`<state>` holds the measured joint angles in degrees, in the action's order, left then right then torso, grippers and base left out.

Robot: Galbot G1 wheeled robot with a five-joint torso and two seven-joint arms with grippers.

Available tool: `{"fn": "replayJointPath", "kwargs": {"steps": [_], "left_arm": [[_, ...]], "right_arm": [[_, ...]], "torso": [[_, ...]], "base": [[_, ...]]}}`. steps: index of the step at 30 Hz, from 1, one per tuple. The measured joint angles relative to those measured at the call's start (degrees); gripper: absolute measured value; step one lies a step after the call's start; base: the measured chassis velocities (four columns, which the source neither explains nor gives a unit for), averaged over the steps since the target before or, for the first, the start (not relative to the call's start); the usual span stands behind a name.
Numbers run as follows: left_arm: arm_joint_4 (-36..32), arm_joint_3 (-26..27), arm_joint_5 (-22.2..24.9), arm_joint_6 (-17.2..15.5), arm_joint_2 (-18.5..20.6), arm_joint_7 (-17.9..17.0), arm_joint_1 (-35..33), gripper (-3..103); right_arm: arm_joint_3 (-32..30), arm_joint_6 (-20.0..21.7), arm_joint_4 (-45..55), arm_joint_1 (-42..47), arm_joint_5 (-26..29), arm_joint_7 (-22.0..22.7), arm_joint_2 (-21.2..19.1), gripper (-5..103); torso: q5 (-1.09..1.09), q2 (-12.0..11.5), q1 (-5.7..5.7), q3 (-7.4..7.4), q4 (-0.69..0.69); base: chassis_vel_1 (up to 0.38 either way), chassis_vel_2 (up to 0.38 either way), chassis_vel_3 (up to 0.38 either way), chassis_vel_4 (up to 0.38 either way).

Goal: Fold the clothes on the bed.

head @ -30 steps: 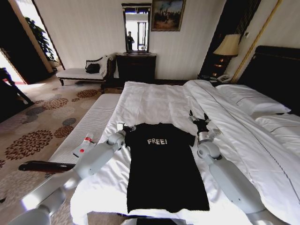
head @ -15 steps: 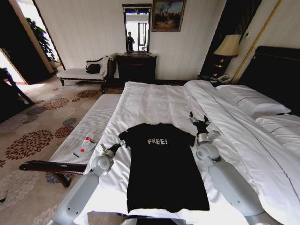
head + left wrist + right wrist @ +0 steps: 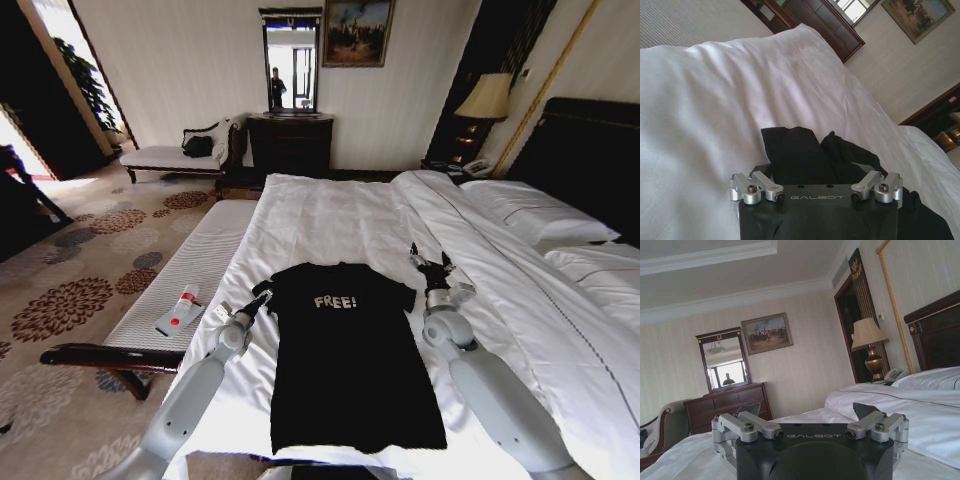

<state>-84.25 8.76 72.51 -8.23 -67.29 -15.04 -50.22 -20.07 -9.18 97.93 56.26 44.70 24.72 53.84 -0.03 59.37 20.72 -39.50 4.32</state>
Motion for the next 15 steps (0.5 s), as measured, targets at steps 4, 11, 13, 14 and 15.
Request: {"fn": "replayJointPath", "kwargs": {"steps": [4, 11, 13, 14, 15], "left_arm": [[0.33, 0.4, -0.01, 0.26, -0.07, 0.3, 0.27, 78], [-0.08, 1.41, 0.46, 0.48, 0.44, 0.69, 0.02, 50], [-0.15, 1.54, 0.47, 0.53, 0.57, 0.84, -0.3, 40], [-0.15, 1.54, 0.47, 0.53, 0.57, 0.84, -0.3, 40], [-0.15, 1.55, 0.47, 0.54, 0.6, 0.94, -0.46, 34]], "right_arm": [[0.01, 0.05, -0.29, 0.01, -0.05, 0.16, 0.25, 100], [0.46, 0.21, -0.67, 0.03, -0.37, 0.44, 0.51, 100], [0.55, 0.27, -0.72, 0.03, -0.42, 0.62, 0.57, 100], [0.55, 0.27, -0.72, 0.03, -0.42, 0.62, 0.57, 100], [0.62, 0.3, -0.74, 0.02, -0.43, 0.71, 0.59, 100]], "torso": [[0.0, 0.0, 0.0, 0.0, 0.0], [0.0, 0.0, 0.0, 0.0, 0.0], [0.0, 0.0, 0.0, 0.0, 0.0], [0.0, 0.0, 0.0, 0.0, 0.0], [0.0, 0.0, 0.0, 0.0, 0.01]], "base": [[0.0, 0.0, 0.0, 0.0], [0.0, 0.0, 0.0, 0.0], [0.0, 0.0, 0.0, 0.0], [0.0, 0.0, 0.0, 0.0], [0.0, 0.0, 0.0, 0.0]]}}
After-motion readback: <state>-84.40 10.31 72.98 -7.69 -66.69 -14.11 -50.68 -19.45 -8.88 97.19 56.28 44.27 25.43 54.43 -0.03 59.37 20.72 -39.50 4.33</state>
